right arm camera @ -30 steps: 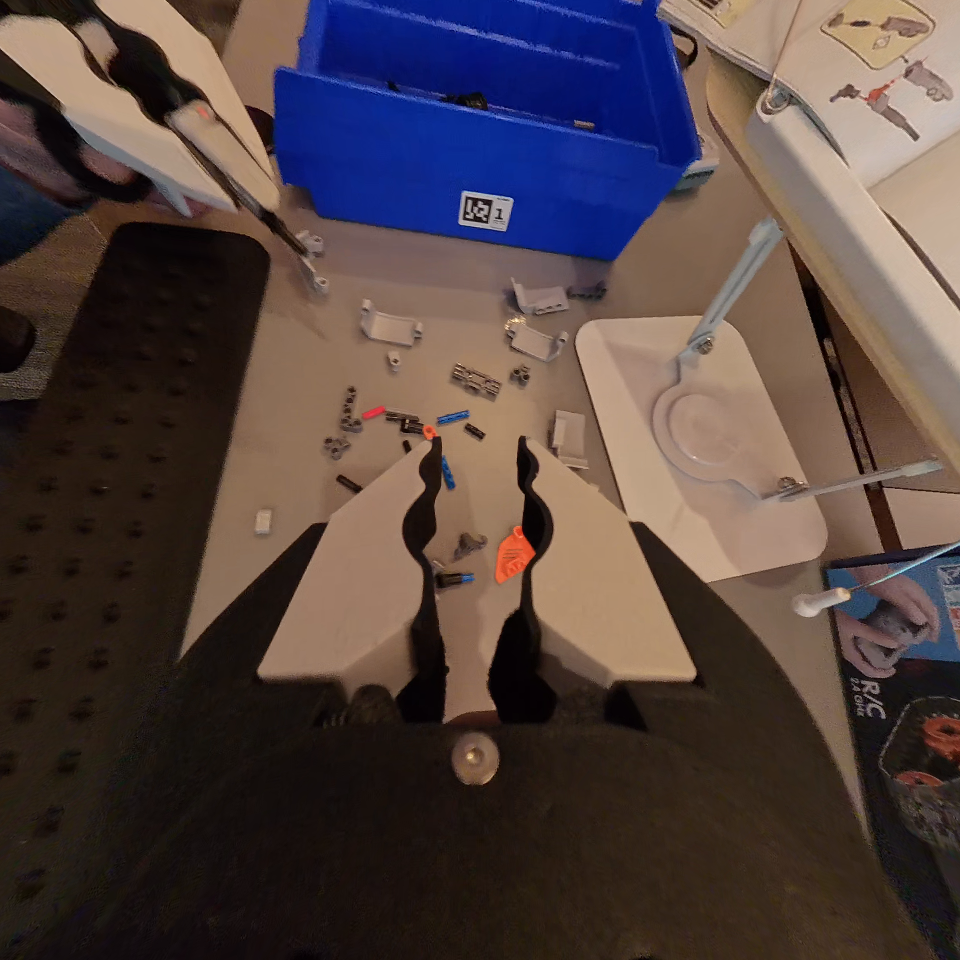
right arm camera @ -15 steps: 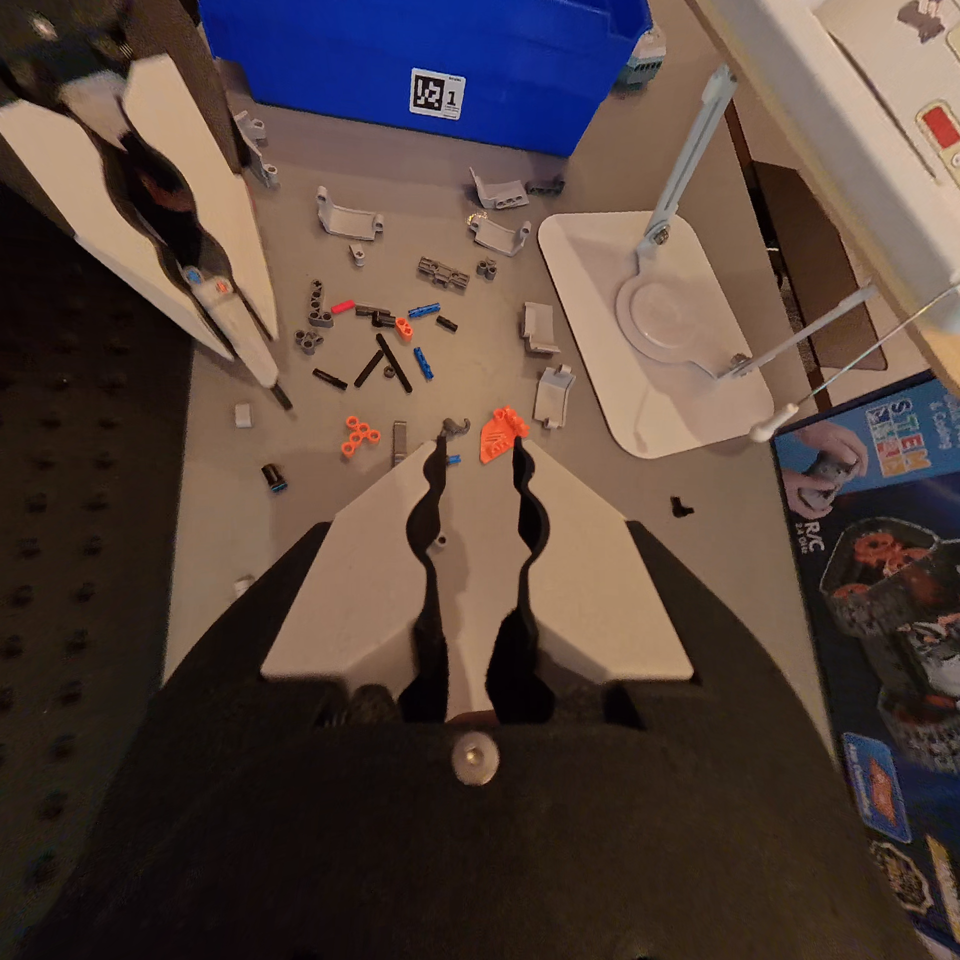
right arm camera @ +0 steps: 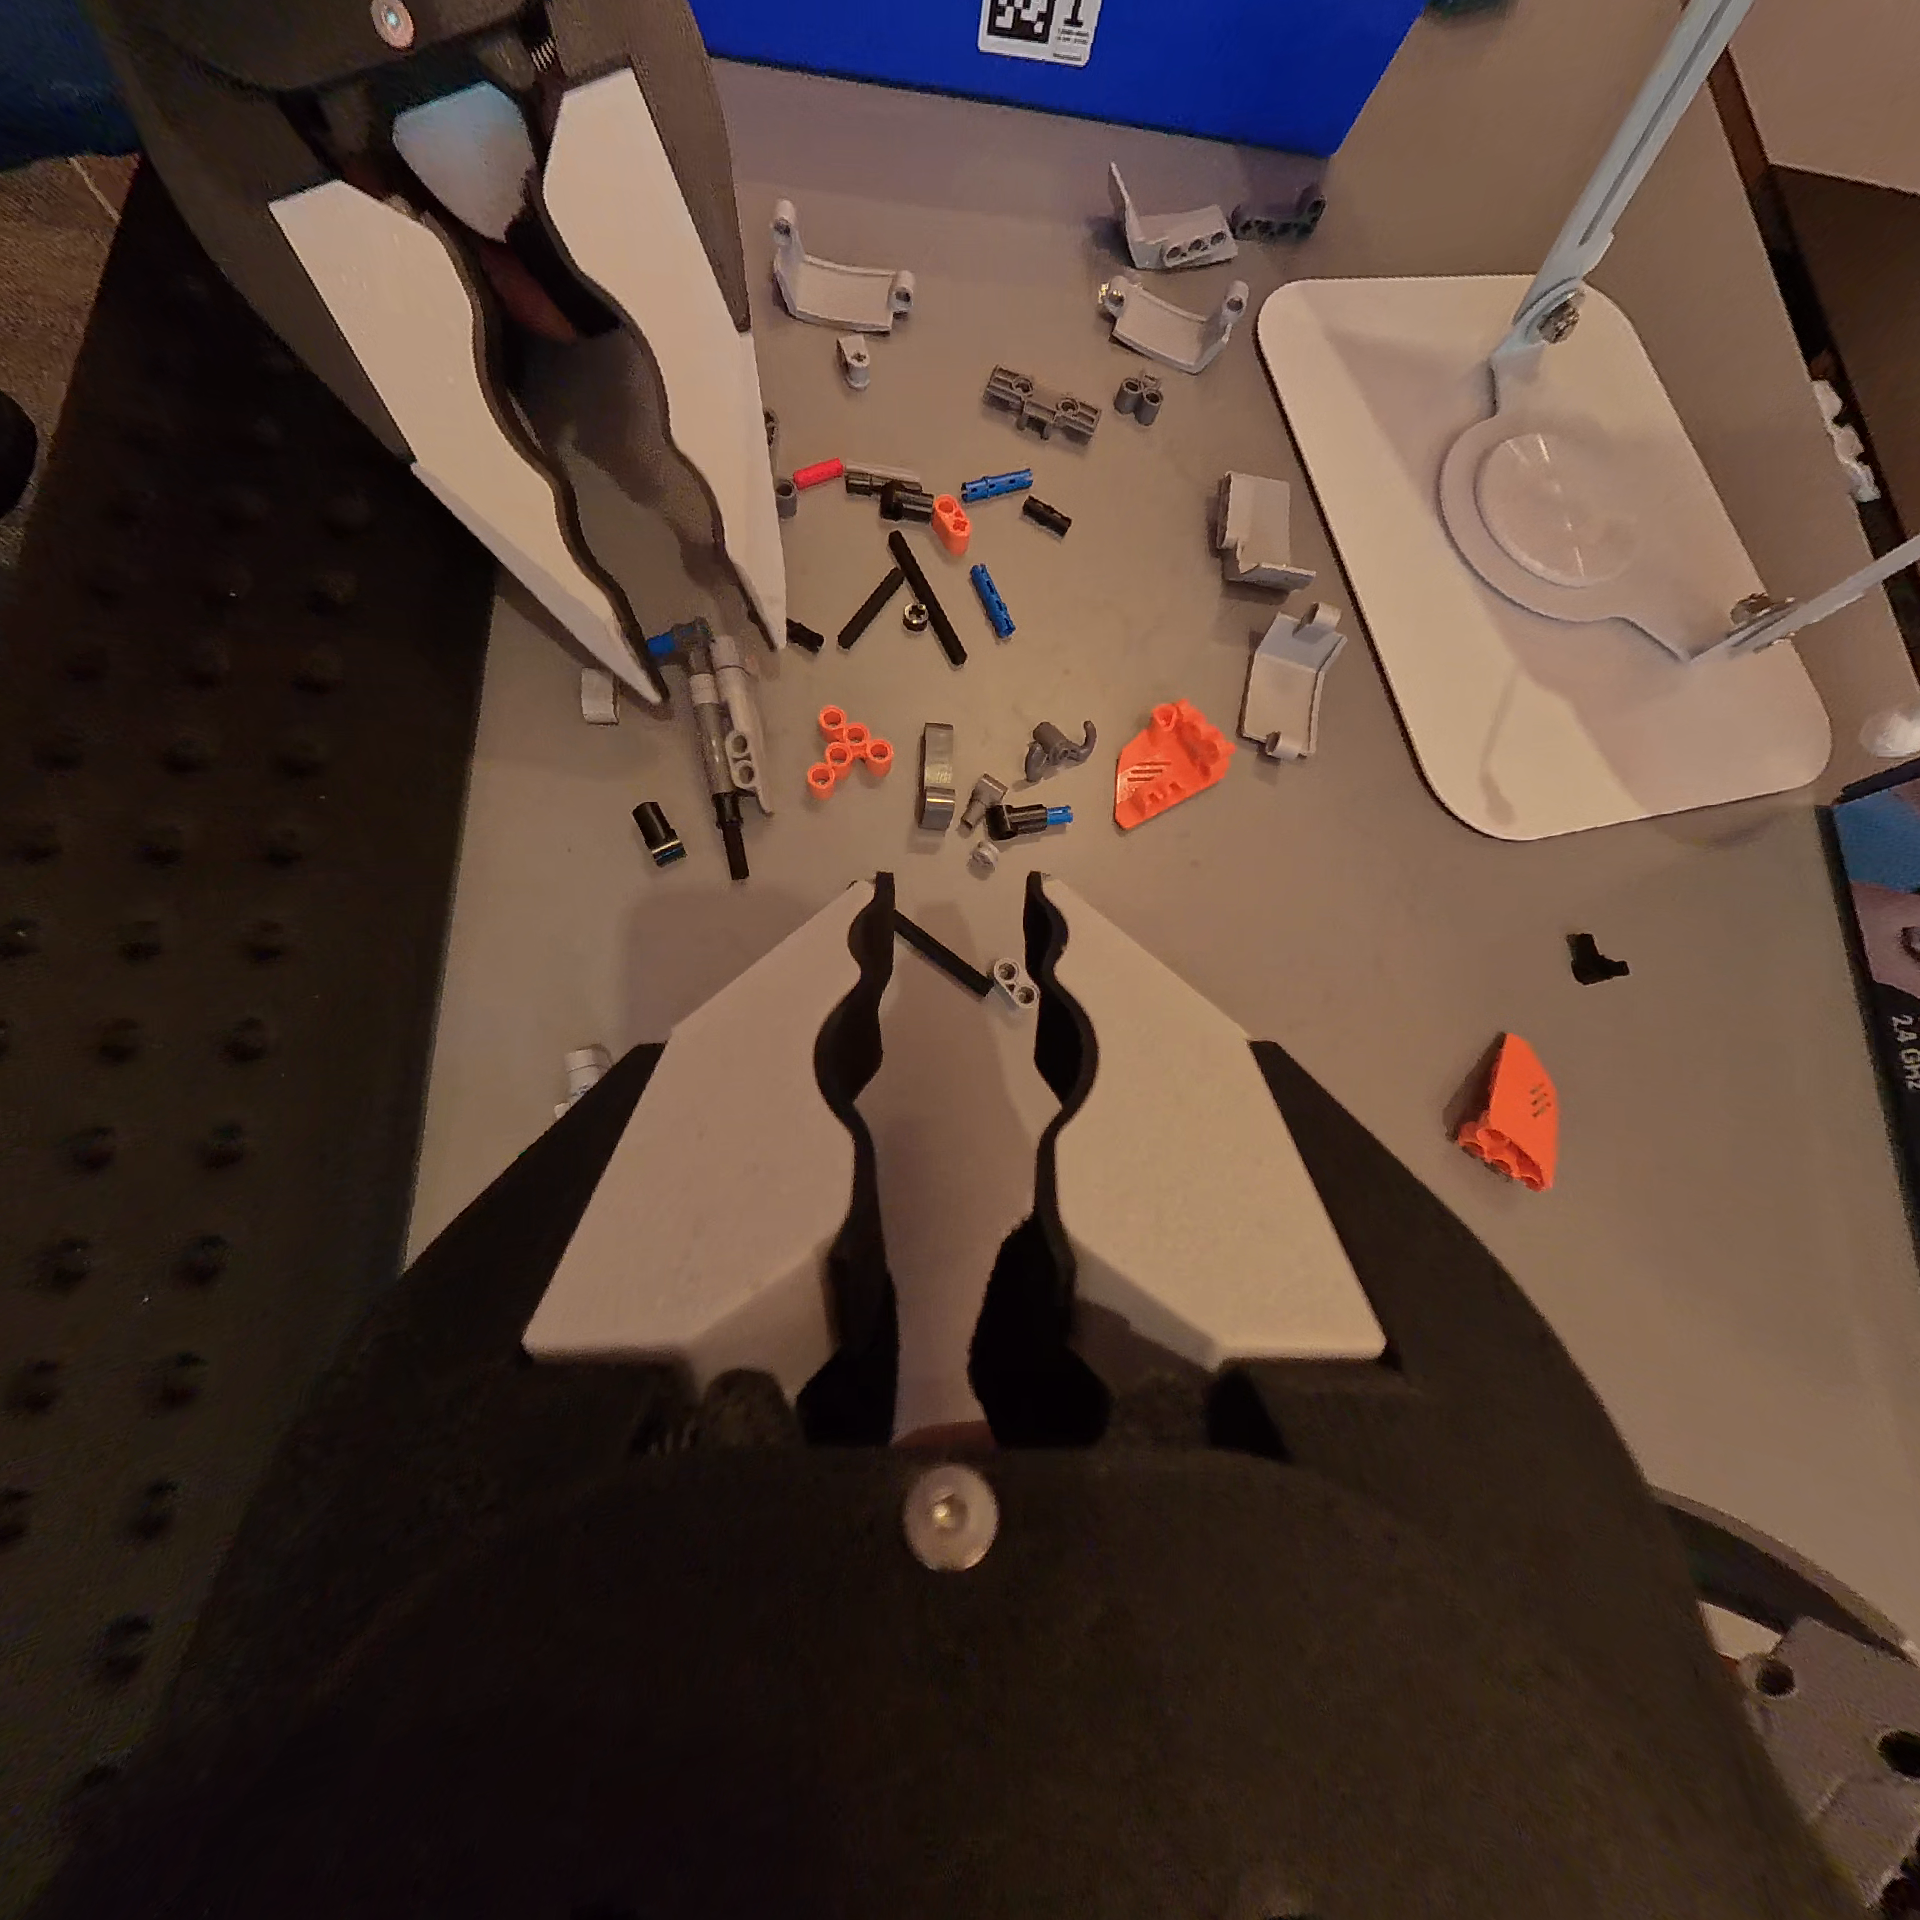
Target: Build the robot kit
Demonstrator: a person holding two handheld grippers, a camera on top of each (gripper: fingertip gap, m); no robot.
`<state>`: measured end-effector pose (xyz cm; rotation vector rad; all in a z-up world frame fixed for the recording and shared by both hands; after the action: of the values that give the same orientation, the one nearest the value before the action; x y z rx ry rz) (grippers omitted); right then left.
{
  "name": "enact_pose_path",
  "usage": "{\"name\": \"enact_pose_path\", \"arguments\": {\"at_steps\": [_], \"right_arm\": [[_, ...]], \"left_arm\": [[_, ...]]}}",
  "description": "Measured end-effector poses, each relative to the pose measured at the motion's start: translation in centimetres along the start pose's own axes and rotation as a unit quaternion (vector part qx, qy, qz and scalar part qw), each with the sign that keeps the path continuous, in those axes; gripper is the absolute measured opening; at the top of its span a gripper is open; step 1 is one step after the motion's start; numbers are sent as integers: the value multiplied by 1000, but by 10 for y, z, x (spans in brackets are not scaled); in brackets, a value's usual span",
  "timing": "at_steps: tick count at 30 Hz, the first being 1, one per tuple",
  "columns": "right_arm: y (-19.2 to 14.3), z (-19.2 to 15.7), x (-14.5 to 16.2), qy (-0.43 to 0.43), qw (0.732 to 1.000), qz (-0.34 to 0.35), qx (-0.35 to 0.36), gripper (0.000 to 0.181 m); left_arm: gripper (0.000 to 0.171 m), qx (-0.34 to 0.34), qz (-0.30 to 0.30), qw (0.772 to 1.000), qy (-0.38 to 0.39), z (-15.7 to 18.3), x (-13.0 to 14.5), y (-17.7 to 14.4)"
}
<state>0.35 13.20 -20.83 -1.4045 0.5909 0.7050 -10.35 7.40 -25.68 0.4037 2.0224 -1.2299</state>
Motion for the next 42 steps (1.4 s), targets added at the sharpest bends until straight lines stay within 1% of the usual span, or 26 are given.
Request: {"name": "enact_pose_path", "arguments": {"at_steps": [2,4,6,9,11,12,14,16,18,19,22,23,25,26,27,29,30,34,36,38,42], "right_arm": [[-1,-2,0,-3,1000,12,-5,22],[-1,-4,2,-9,1000,19,-8,22],[0,-6,3,-14,999,28,-10,21],[1,-6,3,-17,999,42,-12,20],[3,-4,2,-17,999,44,-11,19],[4,-4,2,-14,999,45,-13,19],[7,-3,2,-10,999,45,-15,19],[11,-3,3,-8,999,40,-17,19],[15,-3,4,-6,999,35,-18,19],[17,-3,4,-6,999,33,-19,19],[20,-3,4,-7,999,31,-18,19],[20,-3,5,-7,999,31,-18,19],[20,-3,5,-6,999,34,-21,19],[19,-3,6,-5,999,34,-22,19],[19,-3,6,-5,999,34,-23,19],[18,-3,8,-5,999,35,-25,19],[18,-4,8,-5,999,35,-27,19],[18,-6,9,-9,999,35,-33,19],[17,-7,9,-9,999,37,-35,19],[17,-7,9,-9,999,38,-37,19],[16,-8,9,-10,999,38,-37,19]], "left_arm": [[29,-16,13,1000,-1,-2,-3,-12],[27,-47,25,999,0,-9,-6,-33],[25,-77,38,996,1,-18,-8,-66],[20,-171,47,984,-1,-52,-5,-132],[16,-238,23,971,-1,-83,11,-174],[15,-258,0,966,-10,-100,26,-188],[14,-271,-53,960,-37,-132,61,-203],[12,-252,-102,960,-66,-157,97,-203],[11,-237,-151,956,-87,-180,131,-195],[11,-226,-168,955,-93,-189,144,-188],[11,-199,-206,952,-110,-212,174,-166],[12,-184,-222,951,-112,-216,184,-160],[14,-183,-255,942,-114,-227,201,-150],[17,-171,-269,940,-119,-228,208,-144],[15,-177,-276,937,-119,-233,213,-140],[26,-173,-282,934,-130,-238,217,-136],[28,-177,-281,934,-130,-240,216,-135],[24,-169,-285,934,-136,-244,216,-132],[16,-148,-278,936,-159,-243,217,-130],[11,-134,-274,937,-169,-244,217,-128],[10,-114,-265,938,-190,-244,217,-128]]}}
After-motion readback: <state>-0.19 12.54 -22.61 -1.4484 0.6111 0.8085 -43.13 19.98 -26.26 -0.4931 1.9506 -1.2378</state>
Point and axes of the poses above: each gripper's, where its closed fingertips meet, y out along the fingers, x out of its underside, z = x × y across the jaws, the point moved 3 cm from there along -y, back along the fingers, and after that the axes turned 6 degrees about -x, right-handed, at the moved point
